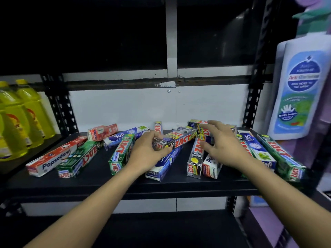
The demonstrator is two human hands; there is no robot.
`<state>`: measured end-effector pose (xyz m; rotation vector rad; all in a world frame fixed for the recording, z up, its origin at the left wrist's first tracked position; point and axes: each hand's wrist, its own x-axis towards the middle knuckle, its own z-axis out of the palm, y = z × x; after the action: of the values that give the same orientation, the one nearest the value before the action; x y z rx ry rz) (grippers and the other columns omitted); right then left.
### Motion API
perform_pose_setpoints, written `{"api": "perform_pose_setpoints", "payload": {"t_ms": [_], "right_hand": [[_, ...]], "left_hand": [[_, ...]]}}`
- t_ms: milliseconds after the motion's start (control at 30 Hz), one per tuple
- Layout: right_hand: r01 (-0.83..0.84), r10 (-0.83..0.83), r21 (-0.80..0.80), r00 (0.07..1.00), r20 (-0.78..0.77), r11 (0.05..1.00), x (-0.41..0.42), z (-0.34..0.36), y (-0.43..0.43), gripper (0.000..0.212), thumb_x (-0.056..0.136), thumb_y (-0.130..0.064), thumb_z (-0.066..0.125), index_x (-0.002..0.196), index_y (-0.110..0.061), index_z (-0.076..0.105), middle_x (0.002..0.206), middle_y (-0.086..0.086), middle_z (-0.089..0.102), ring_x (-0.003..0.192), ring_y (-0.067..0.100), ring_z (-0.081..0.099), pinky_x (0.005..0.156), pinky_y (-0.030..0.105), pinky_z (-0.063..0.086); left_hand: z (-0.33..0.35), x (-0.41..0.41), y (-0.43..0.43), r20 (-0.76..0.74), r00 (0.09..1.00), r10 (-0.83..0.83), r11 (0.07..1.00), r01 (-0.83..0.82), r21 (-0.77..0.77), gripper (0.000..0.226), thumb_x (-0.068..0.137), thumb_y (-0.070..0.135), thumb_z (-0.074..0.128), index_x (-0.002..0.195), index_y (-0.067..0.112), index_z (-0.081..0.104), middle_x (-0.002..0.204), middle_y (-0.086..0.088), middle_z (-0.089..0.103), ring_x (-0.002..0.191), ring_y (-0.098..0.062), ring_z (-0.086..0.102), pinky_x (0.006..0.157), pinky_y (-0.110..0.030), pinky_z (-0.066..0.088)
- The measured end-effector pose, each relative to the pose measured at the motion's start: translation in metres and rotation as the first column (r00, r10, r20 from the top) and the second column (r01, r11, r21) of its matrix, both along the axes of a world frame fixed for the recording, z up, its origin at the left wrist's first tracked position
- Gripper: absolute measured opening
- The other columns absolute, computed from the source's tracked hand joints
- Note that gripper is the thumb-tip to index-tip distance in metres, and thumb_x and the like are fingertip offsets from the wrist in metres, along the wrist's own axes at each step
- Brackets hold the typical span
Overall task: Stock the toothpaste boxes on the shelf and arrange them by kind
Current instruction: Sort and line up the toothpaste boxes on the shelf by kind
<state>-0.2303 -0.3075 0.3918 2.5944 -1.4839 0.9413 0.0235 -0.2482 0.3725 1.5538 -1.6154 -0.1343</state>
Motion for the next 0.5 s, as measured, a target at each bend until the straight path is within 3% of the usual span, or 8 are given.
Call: {"api": "perform_pose_setpoints", "payload": {"t_ms": [133,233,500], "right_hand": [[-0.134,0.134,-0.003,0.990,-0.054,0.991,0.035,-0.004,0.012,0.060,0.090,-0.046,0.060,0.145,-0.028,0.043,0.150,0.001,0.038,0.139,0.025,0.032,0.114,0.043,0.030],[-0.190,0.189,-0.010,0.979,-0.079,0.982,0.064,-0.003,0.023,0.057,0.089,-0.045,0.061,0.142,-0.027,0.047,0.147,0.002,0.042,0.136,0.026,0.035,0.113,0.042,0.032],[-0.377,0.368,-0.046,0.920,-0.138,0.925,0.155,0.004,0.057,0.052,0.090,-0.047,0.057,0.137,-0.026,0.051,0.144,0.002,0.044,0.131,0.026,0.040,0.110,0.043,0.035]], "left_hand": [[0.003,0.011,0.019,0.146,0.989,-0.006,0.996,0.018,-0.082,0.035,0.079,0.048,0.078,0.104,0.038,0.055,0.113,0.017,0.058,0.104,-0.001,0.052,0.083,-0.015,0.034],[0.008,0.033,0.038,0.192,0.981,0.030,0.992,-0.005,-0.128,0.039,0.081,0.051,0.073,0.110,0.030,0.059,0.114,0.014,0.058,0.104,-0.004,0.052,0.087,-0.024,0.039],[0.002,0.144,0.092,0.262,0.911,0.318,0.947,-0.294,-0.128,0.040,0.085,0.053,0.067,0.114,0.026,0.060,0.121,0.007,0.061,0.114,-0.015,0.055,0.096,-0.036,0.044]]}}
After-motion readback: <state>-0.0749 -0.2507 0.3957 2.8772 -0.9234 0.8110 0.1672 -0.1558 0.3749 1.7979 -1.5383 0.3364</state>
